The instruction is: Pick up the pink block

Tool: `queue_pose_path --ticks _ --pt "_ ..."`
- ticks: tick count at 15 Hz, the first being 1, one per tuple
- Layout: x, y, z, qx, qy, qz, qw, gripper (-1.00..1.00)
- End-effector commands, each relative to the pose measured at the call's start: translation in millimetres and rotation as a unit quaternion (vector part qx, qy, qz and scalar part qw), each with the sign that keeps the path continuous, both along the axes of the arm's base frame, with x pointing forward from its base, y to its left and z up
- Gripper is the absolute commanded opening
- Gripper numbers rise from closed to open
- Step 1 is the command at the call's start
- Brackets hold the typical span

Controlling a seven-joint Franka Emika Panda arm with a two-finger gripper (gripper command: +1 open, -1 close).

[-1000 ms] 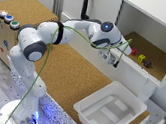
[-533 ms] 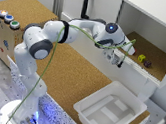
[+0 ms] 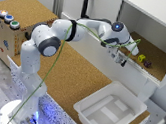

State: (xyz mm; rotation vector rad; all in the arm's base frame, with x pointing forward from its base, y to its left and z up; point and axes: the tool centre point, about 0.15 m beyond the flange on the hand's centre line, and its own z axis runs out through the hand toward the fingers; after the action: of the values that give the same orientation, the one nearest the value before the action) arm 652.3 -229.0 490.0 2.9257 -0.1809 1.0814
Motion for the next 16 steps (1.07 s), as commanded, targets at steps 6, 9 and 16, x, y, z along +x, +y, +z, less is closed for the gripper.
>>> queue_pose_path --ticks 6,9,16 --pt "22 0 5 -0.054 0.085 -0.047 0.994 1.0" --pt "31 -1 -6 -0.053 0.091 -0.032 0.994 1.0" --pt "44 -11 -19 -0.02 0.091 0.002 0.996 1.0"
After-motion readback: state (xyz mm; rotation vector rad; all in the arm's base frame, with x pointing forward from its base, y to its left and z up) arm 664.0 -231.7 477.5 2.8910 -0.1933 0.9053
